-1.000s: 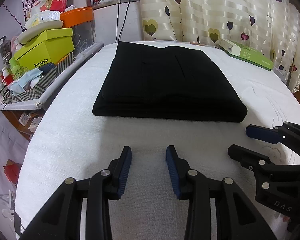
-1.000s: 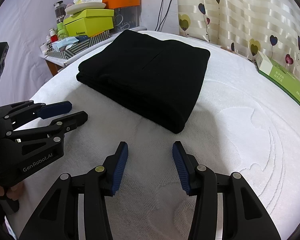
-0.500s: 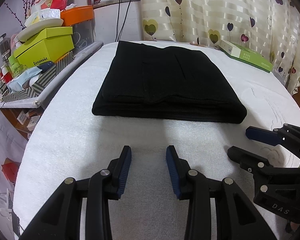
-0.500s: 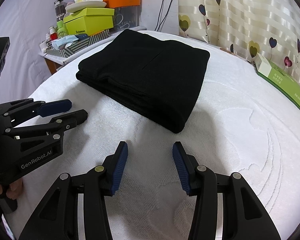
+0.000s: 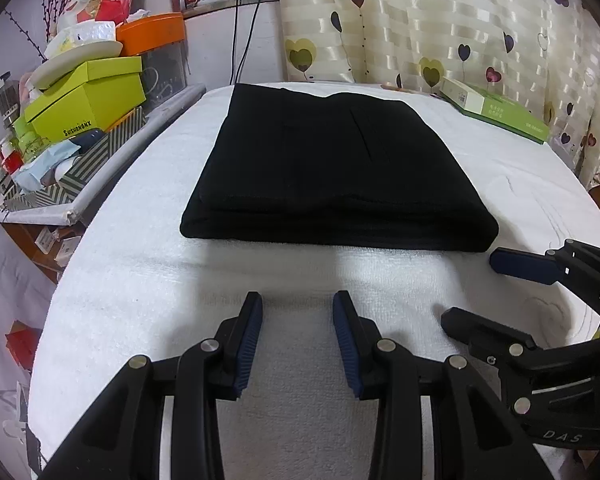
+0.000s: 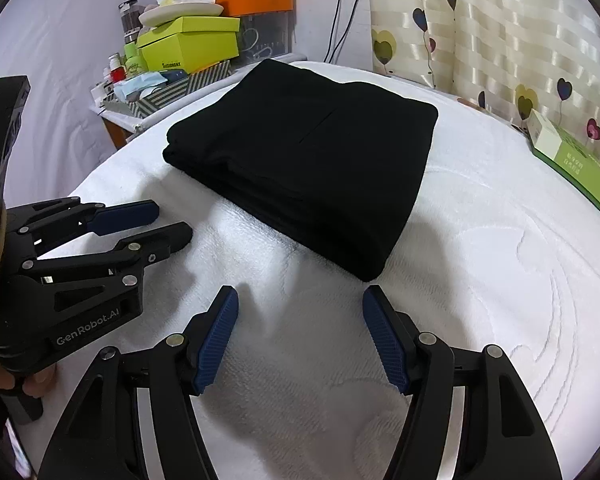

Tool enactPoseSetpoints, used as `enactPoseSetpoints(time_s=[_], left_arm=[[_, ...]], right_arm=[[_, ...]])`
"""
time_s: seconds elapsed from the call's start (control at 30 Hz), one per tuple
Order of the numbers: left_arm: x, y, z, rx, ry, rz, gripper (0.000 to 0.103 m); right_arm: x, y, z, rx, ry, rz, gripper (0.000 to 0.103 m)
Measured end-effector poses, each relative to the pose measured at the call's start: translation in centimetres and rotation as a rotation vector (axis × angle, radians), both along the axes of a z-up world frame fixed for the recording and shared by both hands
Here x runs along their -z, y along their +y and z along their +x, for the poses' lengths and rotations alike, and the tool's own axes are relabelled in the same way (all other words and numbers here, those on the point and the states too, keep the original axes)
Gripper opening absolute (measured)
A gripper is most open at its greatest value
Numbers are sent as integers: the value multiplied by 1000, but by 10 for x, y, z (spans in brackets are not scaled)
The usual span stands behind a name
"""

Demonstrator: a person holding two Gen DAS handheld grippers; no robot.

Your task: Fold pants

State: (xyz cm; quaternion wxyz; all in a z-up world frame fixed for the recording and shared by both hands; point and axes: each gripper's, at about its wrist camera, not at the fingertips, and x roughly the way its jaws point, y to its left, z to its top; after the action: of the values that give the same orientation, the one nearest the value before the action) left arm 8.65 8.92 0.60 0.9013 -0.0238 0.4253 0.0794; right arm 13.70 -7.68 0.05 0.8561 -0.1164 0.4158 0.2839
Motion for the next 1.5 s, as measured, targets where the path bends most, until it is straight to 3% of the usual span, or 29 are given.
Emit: enactPoseSetpoints(time_s=[0.83, 1.5], left_arm=[[3, -2, 49, -23, -1, -7, 40], [3, -6, 51, -23, 0, 3, 40]], right_arm=[[5, 2, 56, 31, -20, -38, 73], [5, 4, 69, 41, -27, -45, 74]])
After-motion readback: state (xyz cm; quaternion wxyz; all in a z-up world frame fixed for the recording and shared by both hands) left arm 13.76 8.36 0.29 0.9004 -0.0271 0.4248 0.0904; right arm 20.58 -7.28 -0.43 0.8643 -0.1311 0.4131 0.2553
